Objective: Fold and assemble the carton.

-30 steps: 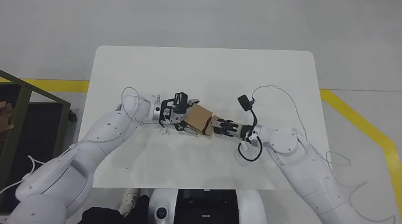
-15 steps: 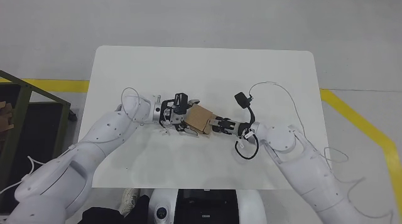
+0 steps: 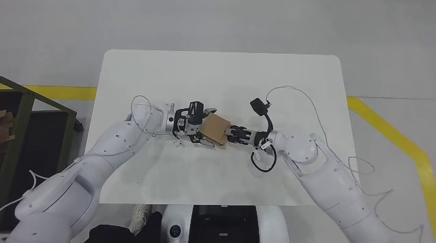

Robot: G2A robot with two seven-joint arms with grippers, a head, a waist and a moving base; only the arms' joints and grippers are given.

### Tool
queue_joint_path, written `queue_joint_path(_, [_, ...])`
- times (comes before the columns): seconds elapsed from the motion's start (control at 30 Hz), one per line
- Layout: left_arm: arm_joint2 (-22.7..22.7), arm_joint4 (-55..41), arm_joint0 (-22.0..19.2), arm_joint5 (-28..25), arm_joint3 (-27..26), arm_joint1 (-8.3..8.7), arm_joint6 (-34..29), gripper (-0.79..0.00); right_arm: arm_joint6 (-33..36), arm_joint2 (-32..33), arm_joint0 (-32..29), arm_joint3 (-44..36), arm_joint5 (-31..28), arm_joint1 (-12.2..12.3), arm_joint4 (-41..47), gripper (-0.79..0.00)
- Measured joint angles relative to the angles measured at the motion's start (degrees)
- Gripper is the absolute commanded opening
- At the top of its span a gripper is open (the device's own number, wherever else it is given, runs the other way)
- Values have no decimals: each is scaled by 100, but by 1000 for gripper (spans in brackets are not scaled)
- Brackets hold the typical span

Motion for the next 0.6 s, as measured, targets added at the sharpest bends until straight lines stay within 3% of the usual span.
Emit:
queue_joint_path(0.07, [-8, -9, 7, 1, 10, 4, -3, 0, -5, 17, -13, -15, -5, 3, 2, -474])
queue_joint_path(0.17, [-17, -16, 10, -11, 33, 8, -9, 0, -29, 85, -85, -60, -55, 18, 29, -474])
queue_joint_path(0.53, [-19, -53, 12, -45, 52, 0, -79, 0, 82, 415, -472, -219, -337, 109, 241, -588])
queue_joint_path(0.6, [-17, -57, 9, -48, 51, -3, -90, 0, 103, 450, -507, -213, -382, 118, 278, -650])
